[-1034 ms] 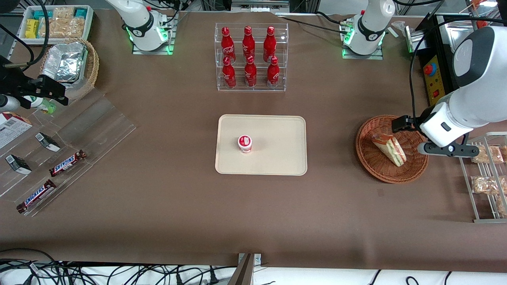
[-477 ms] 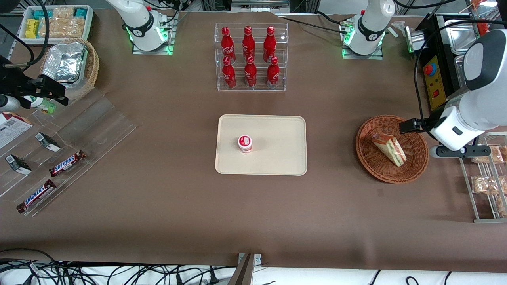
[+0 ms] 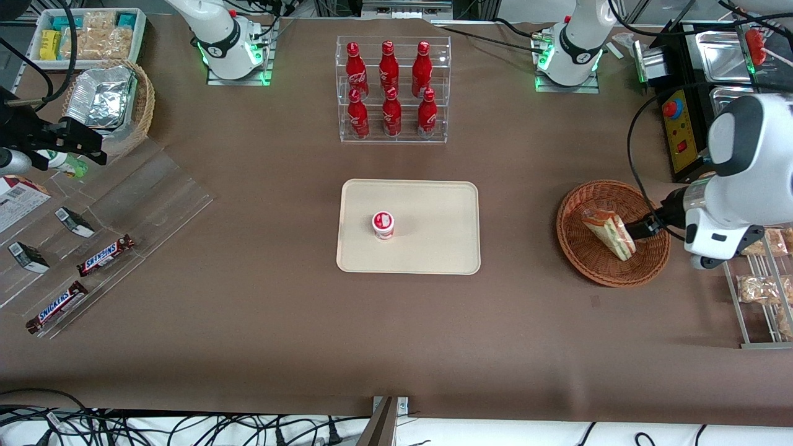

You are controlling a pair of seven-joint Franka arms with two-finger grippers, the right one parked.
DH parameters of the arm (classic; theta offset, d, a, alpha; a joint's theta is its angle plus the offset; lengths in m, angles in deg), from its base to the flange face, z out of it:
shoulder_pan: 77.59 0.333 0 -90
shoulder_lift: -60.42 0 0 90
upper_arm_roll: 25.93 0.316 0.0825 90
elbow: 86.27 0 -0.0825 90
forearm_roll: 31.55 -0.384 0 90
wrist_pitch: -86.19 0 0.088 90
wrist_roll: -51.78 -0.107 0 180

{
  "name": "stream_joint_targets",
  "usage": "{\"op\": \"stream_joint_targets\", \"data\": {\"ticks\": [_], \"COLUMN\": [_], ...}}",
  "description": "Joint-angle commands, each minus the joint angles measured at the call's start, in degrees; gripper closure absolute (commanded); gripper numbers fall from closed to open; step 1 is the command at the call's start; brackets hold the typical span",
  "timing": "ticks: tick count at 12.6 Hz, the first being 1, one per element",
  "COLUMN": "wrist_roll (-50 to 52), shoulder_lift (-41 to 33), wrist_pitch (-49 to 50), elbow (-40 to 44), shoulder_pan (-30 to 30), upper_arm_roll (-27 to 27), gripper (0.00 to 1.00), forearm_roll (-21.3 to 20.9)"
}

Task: Place sandwich from basket to tray
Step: 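Lower the open left gripper over the wrapped sandwich in the wicker basket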

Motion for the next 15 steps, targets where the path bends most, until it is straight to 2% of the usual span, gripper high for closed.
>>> {"op": "stream_joint_targets", "data": {"ticks": [1,3,7,9,15], "wrist_roll": [6.96,10.75,19.19,20.52,23.24], "shoulder_lift": [-1.19,-1.10,-1.10,-0.93,0.83], "wrist_pitch": [-8.36,-14.87,-24.37,-28.42,-32.03], "elbow": [-8.45,-12.77,-20.15,-22.36,-24.13], "shoulder_pan": [0.12,0.12,1.00,1.00,0.56], "upper_arm_roll": [-0.10,0.07,-0.10,-0.10,-0.28], "gripper": [0.00,0.00,0.00,0.00,0.00], "forearm_roll": [-2.95,-3.22,-8.66,-8.93,-9.02]}}
